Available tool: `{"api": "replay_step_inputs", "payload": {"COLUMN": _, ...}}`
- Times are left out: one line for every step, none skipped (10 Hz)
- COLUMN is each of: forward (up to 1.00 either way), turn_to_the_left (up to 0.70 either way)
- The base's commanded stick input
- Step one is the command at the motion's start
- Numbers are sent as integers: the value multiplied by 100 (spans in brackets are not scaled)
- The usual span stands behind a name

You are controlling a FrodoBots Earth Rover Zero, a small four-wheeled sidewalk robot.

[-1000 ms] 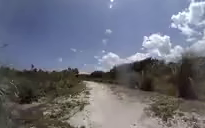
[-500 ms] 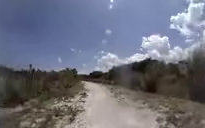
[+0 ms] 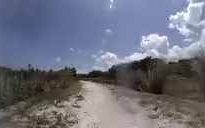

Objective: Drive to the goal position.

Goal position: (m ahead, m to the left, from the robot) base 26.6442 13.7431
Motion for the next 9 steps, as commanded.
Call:
{"api": "replay_step_inputs", "payload": {"forward": 85, "turn_to_the_left": -1}}
{"api": "replay_step_inputs", "payload": {"forward": 85, "turn_to_the_left": -1}}
{"api": "replay_step_inputs", "payload": {"forward": 85, "turn_to_the_left": -1}}
{"api": "replay_step_inputs", "payload": {"forward": 85, "turn_to_the_left": -1}}
{"api": "replay_step_inputs", "payload": {"forward": 85, "turn_to_the_left": -1}}
{"api": "replay_step_inputs", "payload": {"forward": 85, "turn_to_the_left": -1}}
{"api": "replay_step_inputs", "payload": {"forward": 85, "turn_to_the_left": -1}}
{"api": "replay_step_inputs", "payload": {"forward": 85, "turn_to_the_left": -1}}
{"api": "replay_step_inputs", "payload": {"forward": 85, "turn_to_the_left": -1}}
